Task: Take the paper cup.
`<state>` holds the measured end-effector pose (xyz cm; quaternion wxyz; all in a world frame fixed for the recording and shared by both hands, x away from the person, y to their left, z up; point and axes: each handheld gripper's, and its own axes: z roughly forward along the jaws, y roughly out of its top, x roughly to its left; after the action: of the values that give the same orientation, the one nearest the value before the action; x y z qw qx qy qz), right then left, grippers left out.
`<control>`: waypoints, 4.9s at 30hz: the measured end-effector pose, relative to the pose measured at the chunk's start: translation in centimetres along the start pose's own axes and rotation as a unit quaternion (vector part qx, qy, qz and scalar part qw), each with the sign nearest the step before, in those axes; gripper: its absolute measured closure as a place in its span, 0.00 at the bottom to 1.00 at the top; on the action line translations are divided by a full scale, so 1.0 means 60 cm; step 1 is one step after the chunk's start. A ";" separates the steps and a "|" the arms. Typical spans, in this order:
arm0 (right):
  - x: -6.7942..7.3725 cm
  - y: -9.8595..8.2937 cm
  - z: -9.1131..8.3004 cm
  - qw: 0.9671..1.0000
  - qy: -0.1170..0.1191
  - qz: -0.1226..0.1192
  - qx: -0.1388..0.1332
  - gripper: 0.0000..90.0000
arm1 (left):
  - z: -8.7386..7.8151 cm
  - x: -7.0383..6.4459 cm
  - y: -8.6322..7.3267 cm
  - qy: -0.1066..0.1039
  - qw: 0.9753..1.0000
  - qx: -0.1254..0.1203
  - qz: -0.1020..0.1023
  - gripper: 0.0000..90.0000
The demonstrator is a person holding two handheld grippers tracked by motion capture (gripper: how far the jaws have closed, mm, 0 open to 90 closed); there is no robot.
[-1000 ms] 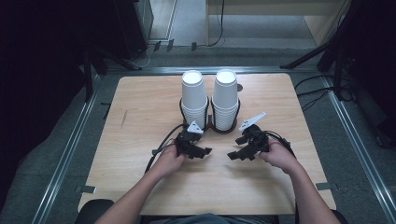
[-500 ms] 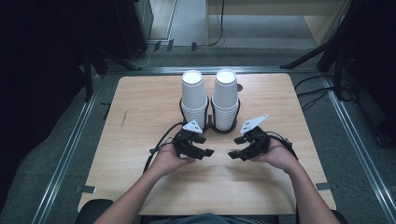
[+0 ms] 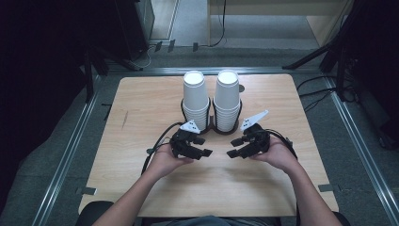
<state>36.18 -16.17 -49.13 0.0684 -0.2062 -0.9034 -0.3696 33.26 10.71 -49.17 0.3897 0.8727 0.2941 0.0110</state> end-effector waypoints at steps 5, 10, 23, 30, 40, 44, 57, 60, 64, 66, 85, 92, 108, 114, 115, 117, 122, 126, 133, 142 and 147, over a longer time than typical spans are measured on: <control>0.002 -0.002 -0.001 1.000 0.011 0.001 0.005 0.56 | -0.001 0.005 0.000 -0.004 1.000 -0.003 -0.011 0.45; 0.002 -0.001 -0.002 1.000 0.011 -0.002 0.010 0.55 | -0.004 0.004 0.002 -0.004 1.000 0.000 -0.005 0.45; -0.008 0.011 -0.044 1.000 -0.024 0.013 -0.014 0.49 | -0.010 0.015 0.024 -0.003 1.000 -0.016 0.002 0.78; -0.005 0.018 -0.056 0.999 -0.035 0.014 -0.036 0.47 | -0.015 0.014 0.044 -0.002 1.000 -0.017 0.001 0.85; -0.007 0.035 -0.070 0.998 -0.052 0.013 -0.039 0.46 | -0.023 0.016 0.079 0.002 0.999 -0.029 -0.022 0.93; -0.010 0.048 -0.084 0.997 -0.060 0.012 -0.039 0.45 | -0.020 0.016 0.097 0.016 0.999 -0.026 -0.018 0.96; -0.024 0.093 -0.119 0.996 -0.085 0.007 -0.034 0.42 | -0.009 0.014 0.154 0.058 0.998 -0.023 -0.008 0.99; -0.029 0.106 -0.123 0.995 -0.092 0.007 -0.034 0.38 | -0.005 0.015 0.162 0.066 0.998 -0.020 -0.010 0.99; -0.036 0.124 -0.130 0.993 -0.110 0.011 -0.037 0.33 | 0.002 0.012 0.170 0.087 0.996 -0.017 -0.005 0.99; -0.039 0.131 -0.134 0.993 -0.111 0.015 -0.045 0.33 | 0.003 0.013 0.171 0.087 0.996 -0.018 -0.011 0.99; -0.059 0.208 -0.147 0.988 -0.141 0.018 -0.056 0.21 | 0.013 0.012 0.171 0.114 0.992 -0.034 -0.035 0.99; -0.058 0.237 -0.133 0.989 -0.144 0.015 -0.039 0.16 | 0.015 0.011 0.170 0.116 0.992 -0.034 -0.038 0.99; -0.061 0.283 -0.103 0.983 -0.179 0.017 -0.033 0.22 | 0.016 0.003 0.171 0.132 0.990 -0.041 -0.034 0.99; -0.053 0.287 -0.104 0.981 -0.191 0.005 -0.027 0.24 | 0.017 0.000 0.171 0.135 0.990 -0.040 -0.030 1.00; -0.052 0.287 -0.104 0.981 -0.192 0.004 -0.026 0.24 | 0.017 0.000 0.171 0.136 0.990 -0.040 -0.029 1.00; -0.052 0.289 -0.104 0.981 -0.192 0.003 -0.022 0.24 | 0.018 -0.001 0.171 0.135 0.990 -0.040 -0.029 1.00; -0.049 0.292 -0.104 0.981 -0.195 -0.004 -0.013 0.25 | 0.019 -0.001 0.171 0.136 0.990 -0.038 -0.026 1.00; -0.049 0.294 -0.104 0.980 -0.197 -0.005 -0.007 0.25 | 0.019 0.000 0.171 0.132 0.990 -0.038 -0.029 1.00; -0.046 0.297 -0.106 0.980 -0.199 -0.004 -0.004 0.25 | 0.019 -0.001 0.171 0.132 0.990 -0.039 -0.029 1.00; -0.025 0.330 -0.162 0.982 -0.186 -0.010 -0.036 0.26 | 0.019 0.002 0.171 0.124 0.991 -0.038 -0.034 0.99; -0.015 0.345 -0.191 0.983 -0.176 -0.010 -0.041 0.26 | 0.018 0.002 0.171 0.119 0.992 -0.038 -0.035 0.97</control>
<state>45.42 -11.13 -27.90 -0.1039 -0.2620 -0.8875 -0.3646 38.81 4.68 -42.93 0.3847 0.8390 0.3683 0.1120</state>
